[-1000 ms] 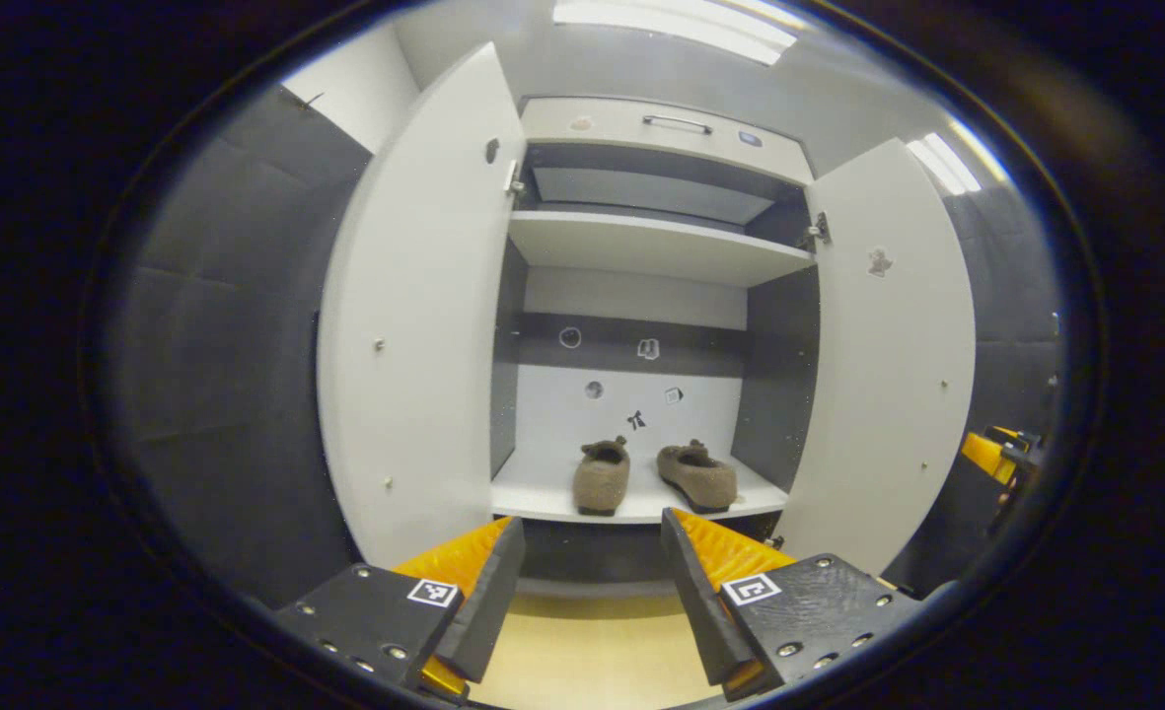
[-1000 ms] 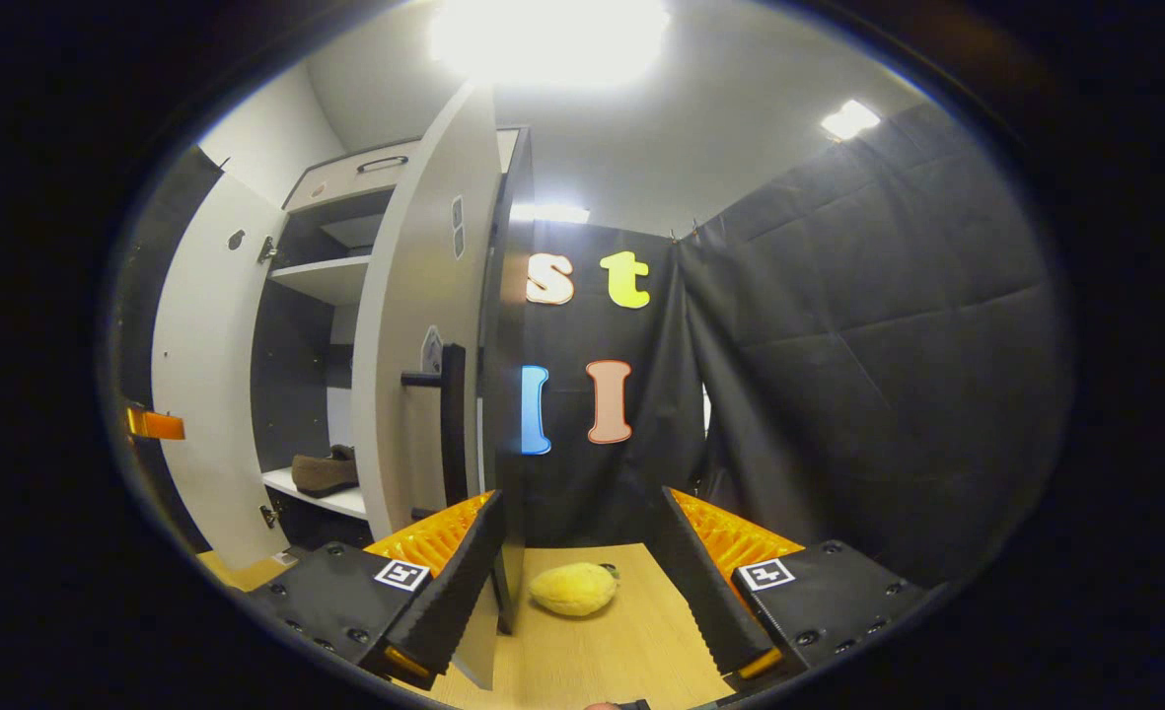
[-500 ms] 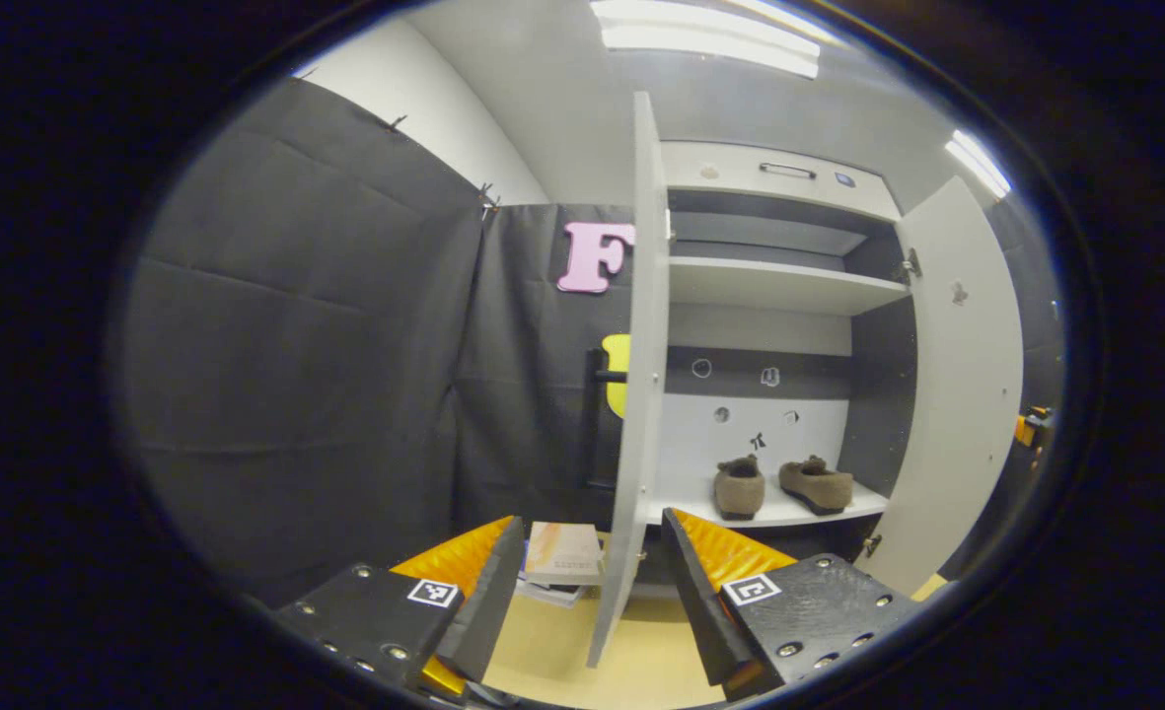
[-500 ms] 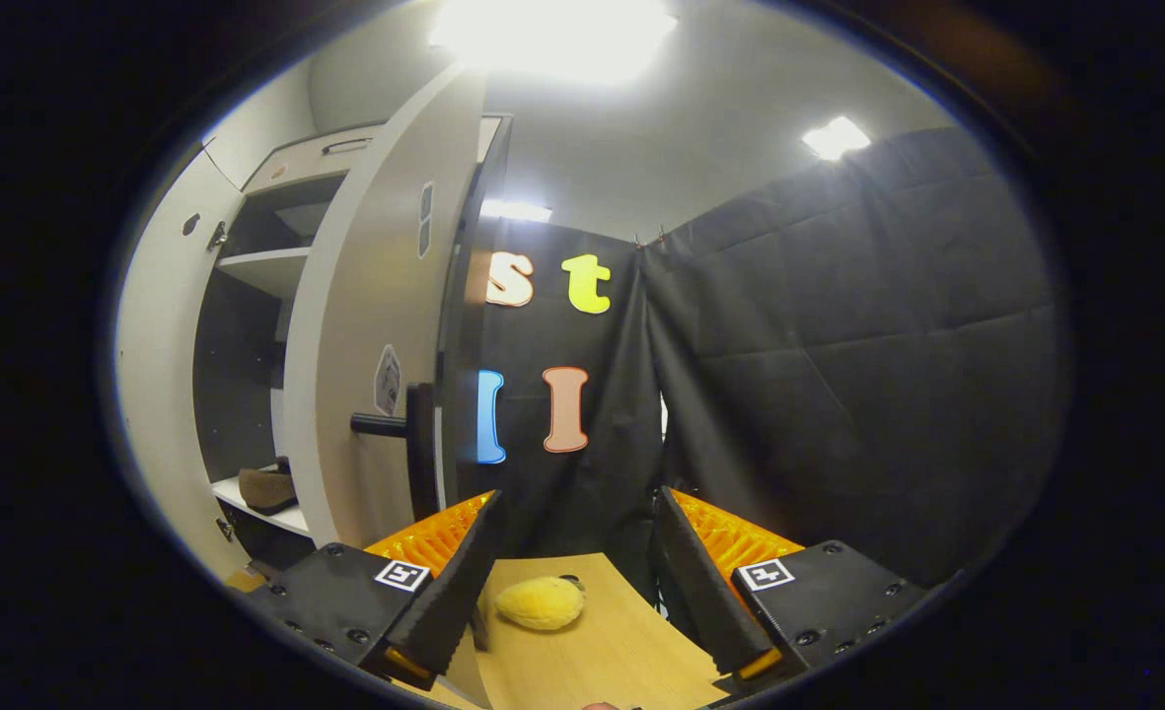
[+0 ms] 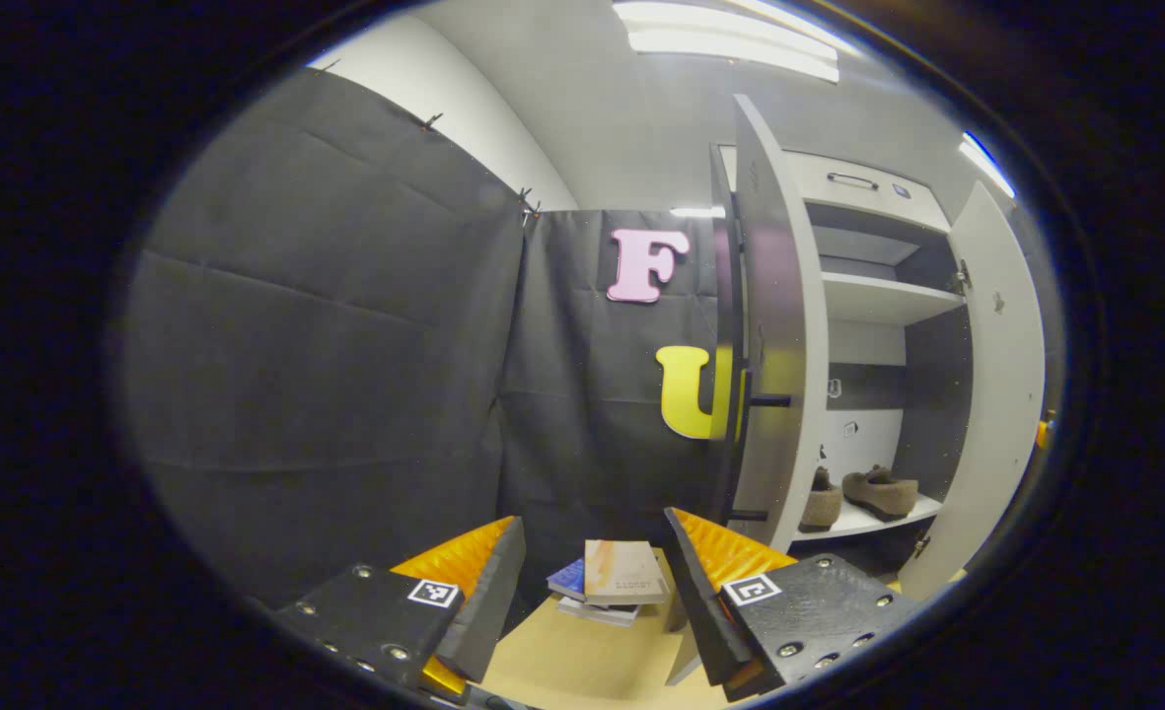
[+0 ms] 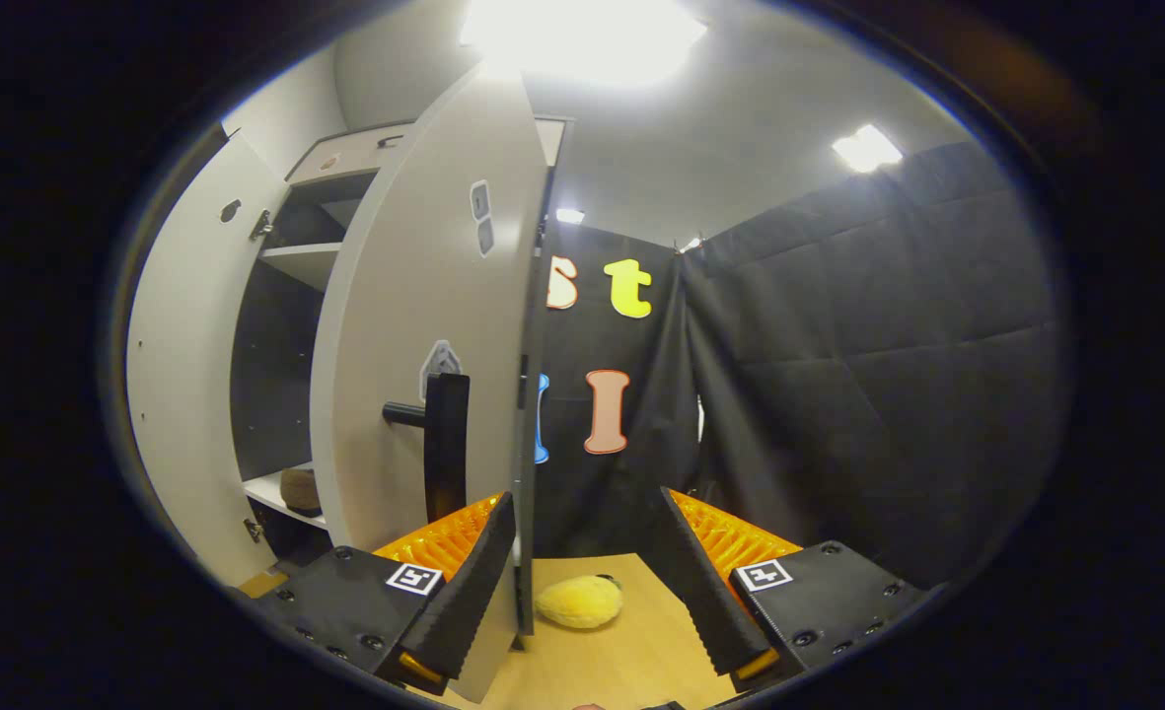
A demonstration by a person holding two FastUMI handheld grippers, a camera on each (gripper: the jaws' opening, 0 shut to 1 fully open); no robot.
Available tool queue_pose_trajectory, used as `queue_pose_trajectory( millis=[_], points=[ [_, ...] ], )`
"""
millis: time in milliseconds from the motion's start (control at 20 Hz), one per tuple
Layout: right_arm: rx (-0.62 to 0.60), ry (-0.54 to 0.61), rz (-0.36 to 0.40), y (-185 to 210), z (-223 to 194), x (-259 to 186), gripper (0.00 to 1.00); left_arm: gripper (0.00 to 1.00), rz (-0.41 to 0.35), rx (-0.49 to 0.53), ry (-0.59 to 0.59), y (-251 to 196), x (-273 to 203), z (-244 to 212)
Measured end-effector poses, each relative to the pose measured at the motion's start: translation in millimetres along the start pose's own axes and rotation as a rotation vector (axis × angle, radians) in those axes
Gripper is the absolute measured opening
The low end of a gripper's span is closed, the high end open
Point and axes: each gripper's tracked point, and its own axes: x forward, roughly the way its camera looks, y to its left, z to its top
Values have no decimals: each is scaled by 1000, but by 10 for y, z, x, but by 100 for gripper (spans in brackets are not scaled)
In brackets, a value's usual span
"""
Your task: Grab one shoe with the right hand and put it into the shoe cabinet, grab the other shoe with the left hand and put it into the shoe cabinet; then close the right door with the right hand and the left door with the left hand.
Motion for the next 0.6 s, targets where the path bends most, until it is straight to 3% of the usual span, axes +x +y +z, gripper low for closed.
queue_pose_trajectory(
  millis=[400, 600],
  points=[
    [-39, -34, 102, 1083, 55, 196, 90, 81, -65, -23, 38, 91, 343, -238],
    [-74, -43, 47, 1221, 35, 292, 93, 81, -92, -34, 47, 179, 449, -243]
  ],
)
